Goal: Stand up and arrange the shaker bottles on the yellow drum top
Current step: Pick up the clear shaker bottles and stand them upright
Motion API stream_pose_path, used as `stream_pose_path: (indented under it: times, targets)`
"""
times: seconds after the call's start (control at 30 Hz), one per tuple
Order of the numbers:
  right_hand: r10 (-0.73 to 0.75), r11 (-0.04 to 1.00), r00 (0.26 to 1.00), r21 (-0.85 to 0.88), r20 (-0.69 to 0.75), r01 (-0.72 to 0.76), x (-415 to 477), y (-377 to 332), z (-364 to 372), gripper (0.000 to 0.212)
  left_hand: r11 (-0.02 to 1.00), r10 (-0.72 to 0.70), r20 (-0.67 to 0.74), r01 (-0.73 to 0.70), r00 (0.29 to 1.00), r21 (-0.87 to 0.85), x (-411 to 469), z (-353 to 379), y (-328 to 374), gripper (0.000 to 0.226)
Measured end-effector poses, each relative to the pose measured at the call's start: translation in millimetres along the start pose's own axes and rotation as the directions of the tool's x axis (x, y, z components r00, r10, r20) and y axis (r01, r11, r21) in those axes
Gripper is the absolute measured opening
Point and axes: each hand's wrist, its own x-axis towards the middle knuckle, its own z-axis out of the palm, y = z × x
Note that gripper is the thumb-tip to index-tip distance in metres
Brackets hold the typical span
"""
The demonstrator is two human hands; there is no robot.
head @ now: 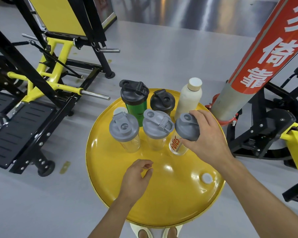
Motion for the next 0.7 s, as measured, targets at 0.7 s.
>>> stream_pose_path:
  times: [0.7]
  targets:
    - [-0.083, 0.994, 0.996, -0.068, 0.021, 0.084, 13, 8, 4, 0.085, 0.999, -0.040, 0.012, 0.040, 0.999, -0.008, 2, 0, 0, 0.020]
